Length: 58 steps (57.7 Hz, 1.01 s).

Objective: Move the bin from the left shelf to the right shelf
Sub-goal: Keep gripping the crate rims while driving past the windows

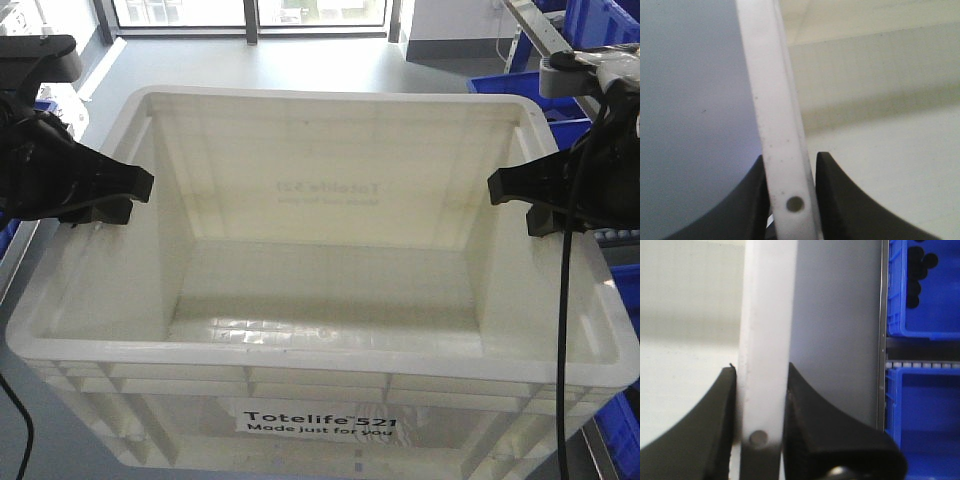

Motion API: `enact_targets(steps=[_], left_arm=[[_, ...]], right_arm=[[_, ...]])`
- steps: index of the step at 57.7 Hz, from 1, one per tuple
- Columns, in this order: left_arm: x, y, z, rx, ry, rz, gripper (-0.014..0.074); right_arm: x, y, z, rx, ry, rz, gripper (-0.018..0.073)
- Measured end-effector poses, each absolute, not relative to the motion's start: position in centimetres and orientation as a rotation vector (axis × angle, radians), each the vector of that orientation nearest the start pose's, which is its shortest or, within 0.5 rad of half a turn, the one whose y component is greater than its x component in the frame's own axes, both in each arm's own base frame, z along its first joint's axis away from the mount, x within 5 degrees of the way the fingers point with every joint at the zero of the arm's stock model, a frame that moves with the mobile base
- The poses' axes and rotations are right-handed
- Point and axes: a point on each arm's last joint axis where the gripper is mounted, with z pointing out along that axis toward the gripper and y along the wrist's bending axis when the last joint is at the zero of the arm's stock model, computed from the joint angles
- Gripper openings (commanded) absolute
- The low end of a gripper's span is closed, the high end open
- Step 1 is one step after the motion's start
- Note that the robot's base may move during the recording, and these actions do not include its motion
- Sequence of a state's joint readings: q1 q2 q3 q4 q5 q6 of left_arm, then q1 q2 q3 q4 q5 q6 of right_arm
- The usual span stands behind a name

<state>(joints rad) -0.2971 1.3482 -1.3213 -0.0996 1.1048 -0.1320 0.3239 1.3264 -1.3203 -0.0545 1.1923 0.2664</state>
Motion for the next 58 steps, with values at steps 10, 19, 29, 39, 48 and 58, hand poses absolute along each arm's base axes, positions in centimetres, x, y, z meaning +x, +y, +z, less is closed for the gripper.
enact_targets(steps=[10,19,29,39,48,58], left_arm=[[25.57,-8.68,36.57,0.19,2.628,-0.281,-0.0006],[25.57,-8.68,36.57,0.19,2.628,-0.281,-0.0006],[25.57,-8.68,36.57,0.19,2.628,-0.281,-0.0006],[25.57,-8.68,36.57,0.19,2.628,-0.281,-0.0006],[25.57,-8.68,36.57,0.19,2.628,-0.281,-0.0006],[25.56,-8.68,36.57,0.19,2.629,-0.282,-0.0006]], right_arm=[[24.56,7.77,36.71,-0.088,2.683,0.112,0.0013],[24.55,7.76,36.71,-0.088,2.683,0.112,0.0013],[24.54,7.75,36.7,-0.088,2.685,0.111,0.0013],[24.54,7.75,36.7,-0.088,2.685,0.111,0.0013],[24.51,7.74,36.68,-0.087,2.69,0.11,0.0013],[24.45,7.73,36.66,-0.086,2.697,0.108,0.0013]])
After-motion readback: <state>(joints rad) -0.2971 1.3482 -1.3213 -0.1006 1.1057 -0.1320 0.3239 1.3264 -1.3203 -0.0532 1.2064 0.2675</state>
